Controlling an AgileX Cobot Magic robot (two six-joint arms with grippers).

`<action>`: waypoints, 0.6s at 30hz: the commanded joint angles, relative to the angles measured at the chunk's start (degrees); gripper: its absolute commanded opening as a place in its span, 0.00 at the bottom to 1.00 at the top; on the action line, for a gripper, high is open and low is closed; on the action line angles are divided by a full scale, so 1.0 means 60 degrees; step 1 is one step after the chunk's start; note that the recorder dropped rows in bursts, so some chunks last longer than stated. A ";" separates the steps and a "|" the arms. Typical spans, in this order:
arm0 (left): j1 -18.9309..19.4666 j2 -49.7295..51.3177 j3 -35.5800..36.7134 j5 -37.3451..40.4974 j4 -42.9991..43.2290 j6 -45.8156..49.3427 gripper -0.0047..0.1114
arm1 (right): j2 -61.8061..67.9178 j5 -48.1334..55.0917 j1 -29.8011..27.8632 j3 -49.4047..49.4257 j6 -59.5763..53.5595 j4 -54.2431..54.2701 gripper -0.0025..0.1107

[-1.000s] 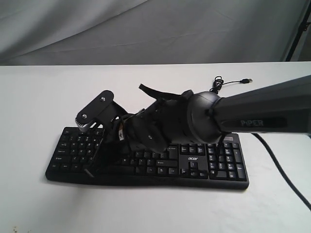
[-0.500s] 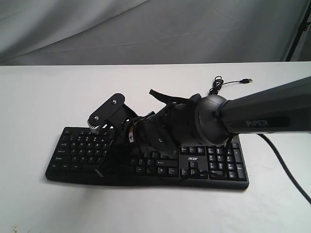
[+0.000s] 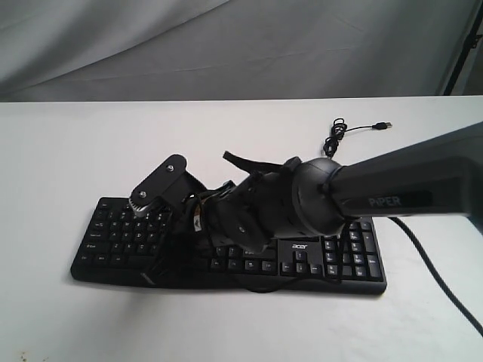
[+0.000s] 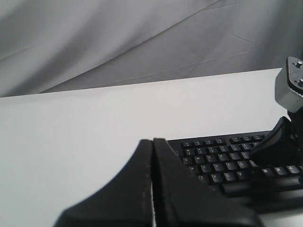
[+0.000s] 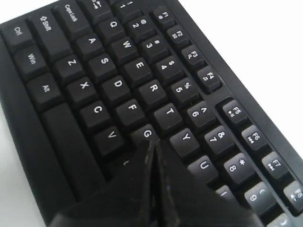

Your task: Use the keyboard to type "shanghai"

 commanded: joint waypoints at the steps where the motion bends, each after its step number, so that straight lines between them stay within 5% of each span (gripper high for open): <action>1: -0.0038 -0.0033 0.0041 -0.0045 0.0007 -0.0026 0.04 | 0.0024 -0.0398 -0.0016 0.0007 -0.0072 0.0002 0.02; 18: -0.0038 -0.0033 0.0041 -0.0045 0.0007 -0.0026 0.04 | 0.0308 -0.0386 -0.0196 0.0007 -0.0094 0.0050 0.02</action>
